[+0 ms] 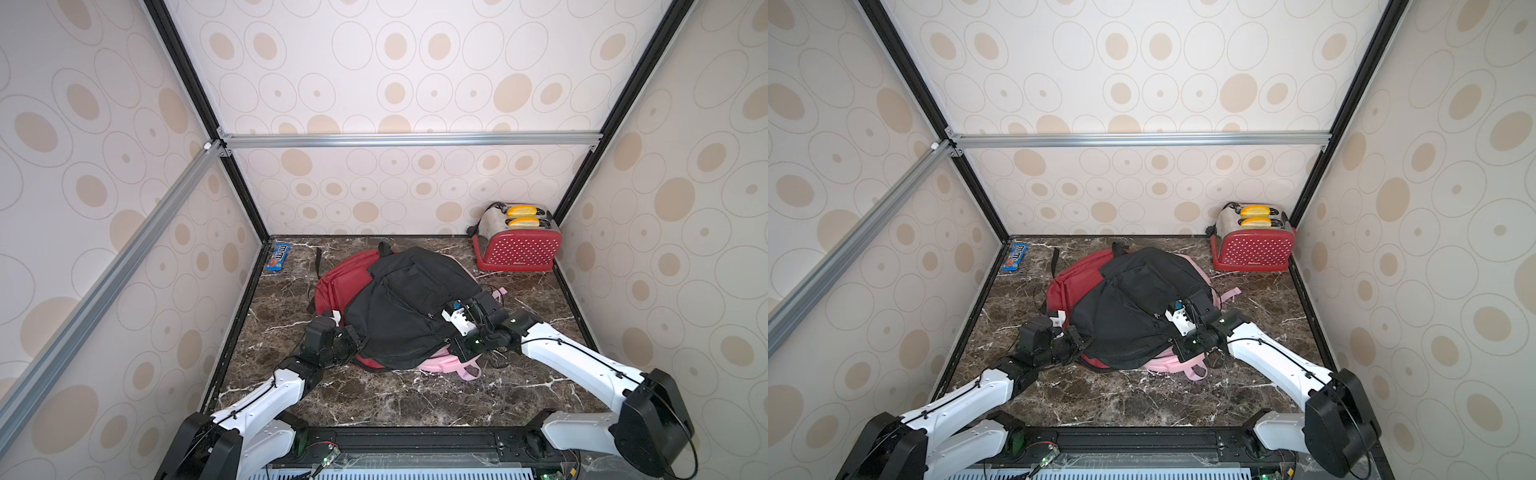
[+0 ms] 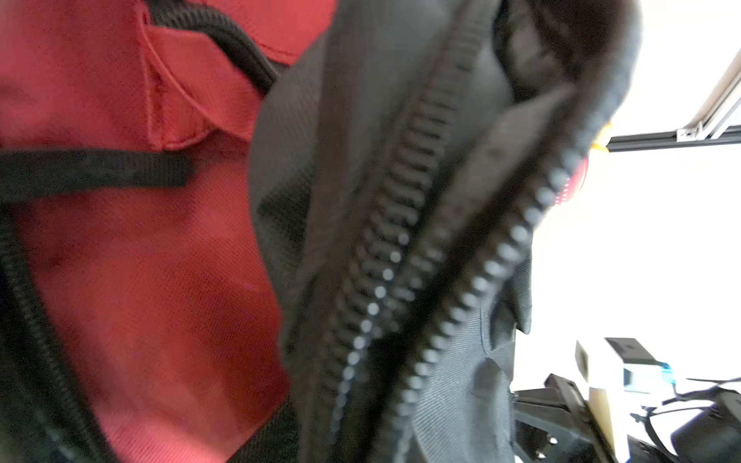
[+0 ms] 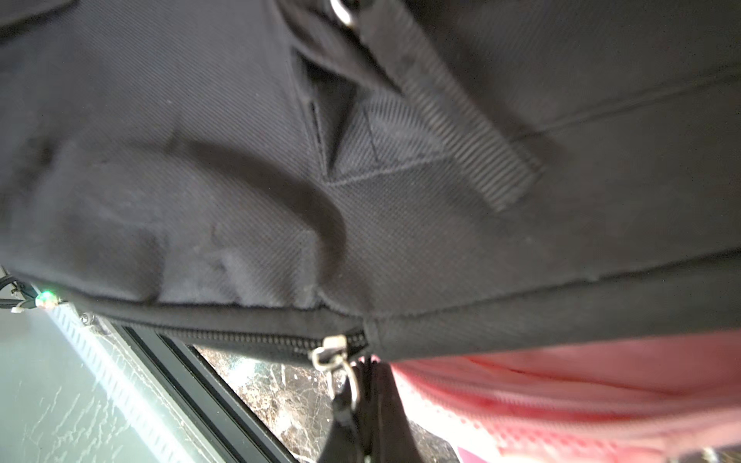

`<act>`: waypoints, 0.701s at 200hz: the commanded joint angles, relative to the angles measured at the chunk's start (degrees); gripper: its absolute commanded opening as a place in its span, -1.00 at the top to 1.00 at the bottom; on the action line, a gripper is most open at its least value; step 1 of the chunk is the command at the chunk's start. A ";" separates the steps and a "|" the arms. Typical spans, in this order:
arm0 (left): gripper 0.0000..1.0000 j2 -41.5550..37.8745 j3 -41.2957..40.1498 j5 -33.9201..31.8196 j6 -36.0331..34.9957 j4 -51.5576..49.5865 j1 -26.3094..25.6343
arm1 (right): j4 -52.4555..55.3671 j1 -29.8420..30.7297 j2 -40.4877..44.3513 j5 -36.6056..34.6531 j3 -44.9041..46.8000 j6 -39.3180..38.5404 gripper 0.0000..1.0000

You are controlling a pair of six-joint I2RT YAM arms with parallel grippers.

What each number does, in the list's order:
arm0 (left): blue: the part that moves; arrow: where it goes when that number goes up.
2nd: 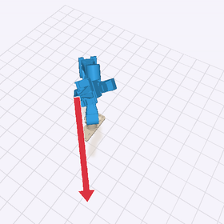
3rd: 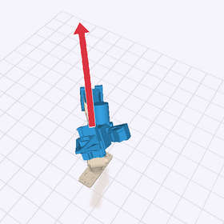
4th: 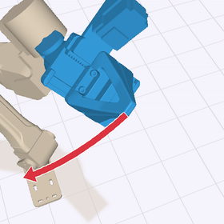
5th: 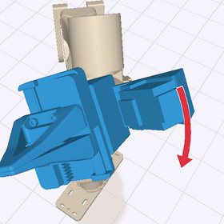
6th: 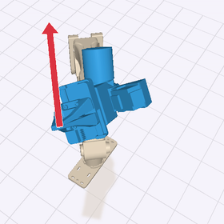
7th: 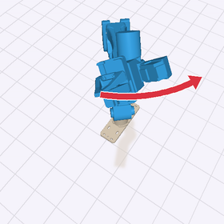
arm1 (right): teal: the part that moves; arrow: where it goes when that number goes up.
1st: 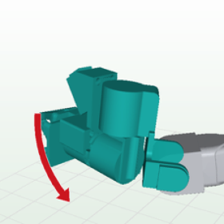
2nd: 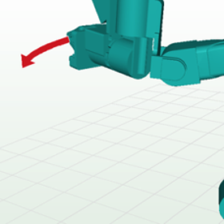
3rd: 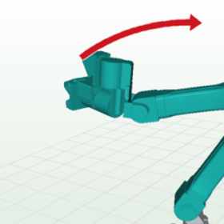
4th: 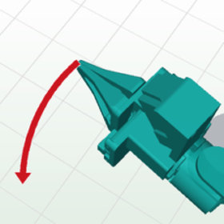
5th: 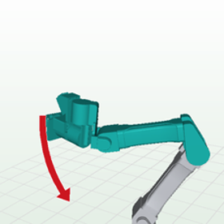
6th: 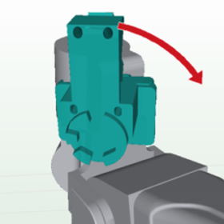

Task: Zip up the backpack
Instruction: Zip the zipper on the backpack.

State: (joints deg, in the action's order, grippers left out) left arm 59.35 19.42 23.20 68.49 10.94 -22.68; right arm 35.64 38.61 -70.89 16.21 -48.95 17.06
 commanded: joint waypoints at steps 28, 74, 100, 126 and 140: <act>1.00 -1.26 3.03 -3.77 -4.11 -5.17 0.04 | 2.24 -0.21 3.40 -2.76 1.45 0.20 0.85; 1.00 -1.43 4.44 -4.30 -4.82 -6.80 0.05 | -0.96 -0.25 1.97 -2.17 3.51 1.46 0.64; 1.00 -1.73 5.04 -4.73 -5.54 -7.98 0.04 | -4.67 -0.28 2.90 -1.05 5.64 2.32 0.85; 1.00 -1.58 5.08 -4.92 -5.69 -8.21 0.04 | -6.55 -0.29 4.04 0.11 7.17 2.41 0.96; 1.00 -1.43 5.02 -4.89 -5.63 -8.04 0.09 | -7.26 -0.29 4.48 1.32 7.71 2.34 1.00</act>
State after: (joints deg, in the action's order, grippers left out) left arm 58.46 22.15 20.32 64.47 4.12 -22.87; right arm 30.41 38.44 -68.03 15.64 -42.44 19.09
